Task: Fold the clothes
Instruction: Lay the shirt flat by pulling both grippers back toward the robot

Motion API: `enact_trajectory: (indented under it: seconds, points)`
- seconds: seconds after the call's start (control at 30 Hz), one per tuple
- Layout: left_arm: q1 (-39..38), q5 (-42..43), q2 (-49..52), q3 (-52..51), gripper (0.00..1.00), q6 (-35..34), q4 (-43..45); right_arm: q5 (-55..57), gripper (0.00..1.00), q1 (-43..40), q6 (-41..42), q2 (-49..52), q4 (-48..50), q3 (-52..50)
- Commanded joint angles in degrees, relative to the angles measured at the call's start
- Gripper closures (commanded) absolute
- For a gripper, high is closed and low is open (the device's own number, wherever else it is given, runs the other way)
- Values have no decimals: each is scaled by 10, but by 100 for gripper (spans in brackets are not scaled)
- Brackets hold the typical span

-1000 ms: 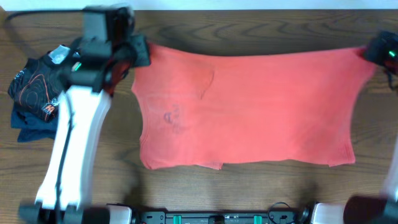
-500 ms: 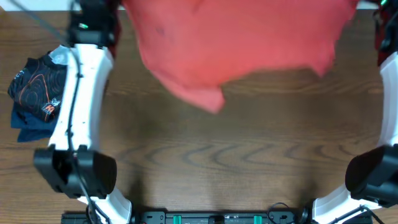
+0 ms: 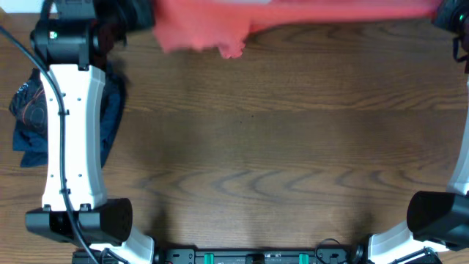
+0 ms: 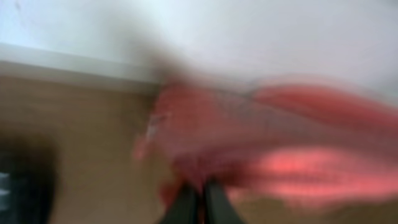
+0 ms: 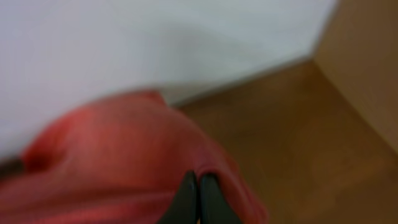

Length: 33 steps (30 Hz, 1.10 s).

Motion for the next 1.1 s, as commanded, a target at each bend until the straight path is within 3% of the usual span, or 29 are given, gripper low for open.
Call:
enact_trajectory:
  seconds: [0.0, 0.17, 0.43, 0.77, 1.07]
  points:
    - [12, -7, 0, -10, 94, 9, -91, 120, 99, -23, -26, 10, -62, -11]
    - [11, -7, 0, -48, 94, 9, -202, 142, 99, -33, -25, 15, -159, -62]
    - [10, -7, 0, -186, 94, 10, -290, 138, 99, -59, -9, 15, -209, -193]
    - [10, -7, -11, -418, 94, 28, -286, 125, 99, -81, 47, 14, -256, -330]
    - [10, -9, -88, -538, 94, 29, -235, 120, 99, -118, 66, 0, -263, -376]
